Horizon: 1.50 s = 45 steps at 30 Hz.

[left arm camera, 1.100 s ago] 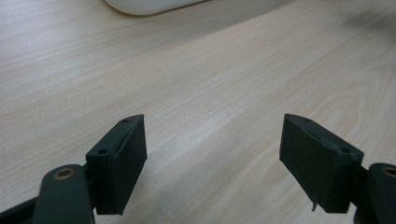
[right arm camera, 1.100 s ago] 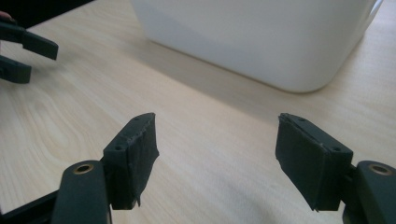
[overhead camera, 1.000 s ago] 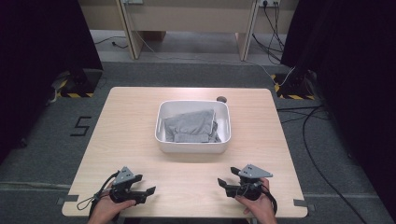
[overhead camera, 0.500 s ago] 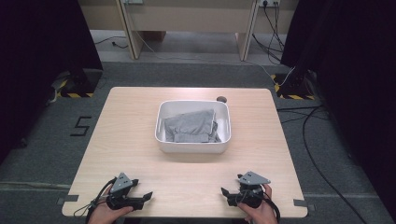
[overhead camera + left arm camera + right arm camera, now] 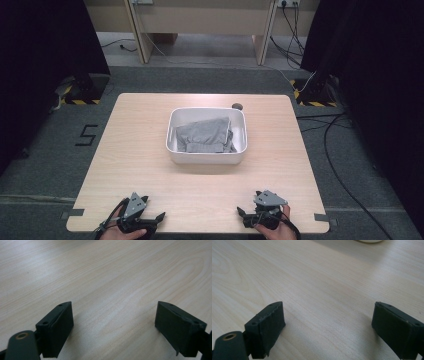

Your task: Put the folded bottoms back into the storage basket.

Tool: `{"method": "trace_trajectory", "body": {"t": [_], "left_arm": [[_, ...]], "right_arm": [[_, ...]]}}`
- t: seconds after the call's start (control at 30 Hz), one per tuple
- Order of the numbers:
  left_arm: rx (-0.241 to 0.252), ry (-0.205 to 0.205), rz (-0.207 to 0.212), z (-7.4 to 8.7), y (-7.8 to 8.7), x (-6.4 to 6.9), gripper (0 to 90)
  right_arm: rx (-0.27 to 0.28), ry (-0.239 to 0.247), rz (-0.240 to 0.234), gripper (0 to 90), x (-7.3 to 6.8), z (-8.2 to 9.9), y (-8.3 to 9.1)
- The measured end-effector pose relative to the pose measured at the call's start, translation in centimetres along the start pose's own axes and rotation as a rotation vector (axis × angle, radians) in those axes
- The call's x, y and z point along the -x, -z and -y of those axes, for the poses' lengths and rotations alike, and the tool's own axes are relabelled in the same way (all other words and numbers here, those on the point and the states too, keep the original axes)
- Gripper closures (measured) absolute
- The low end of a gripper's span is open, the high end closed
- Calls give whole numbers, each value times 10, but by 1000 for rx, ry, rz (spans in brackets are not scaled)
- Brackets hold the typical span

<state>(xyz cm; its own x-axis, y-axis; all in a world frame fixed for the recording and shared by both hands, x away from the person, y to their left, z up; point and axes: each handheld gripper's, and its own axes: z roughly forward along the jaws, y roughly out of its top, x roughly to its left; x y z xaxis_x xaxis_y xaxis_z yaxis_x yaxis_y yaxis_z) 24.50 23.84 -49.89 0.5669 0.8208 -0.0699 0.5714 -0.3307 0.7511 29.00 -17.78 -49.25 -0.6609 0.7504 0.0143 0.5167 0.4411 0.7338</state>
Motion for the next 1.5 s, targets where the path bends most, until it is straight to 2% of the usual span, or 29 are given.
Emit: {"method": "trace_trajectory", "body": {"t": [1.5], "left_arm": [[-8, -3, 3, 0, 0, 0, 133]], "right_arm": [[14, 5, -4, 117, 0, 1, -1]]}}
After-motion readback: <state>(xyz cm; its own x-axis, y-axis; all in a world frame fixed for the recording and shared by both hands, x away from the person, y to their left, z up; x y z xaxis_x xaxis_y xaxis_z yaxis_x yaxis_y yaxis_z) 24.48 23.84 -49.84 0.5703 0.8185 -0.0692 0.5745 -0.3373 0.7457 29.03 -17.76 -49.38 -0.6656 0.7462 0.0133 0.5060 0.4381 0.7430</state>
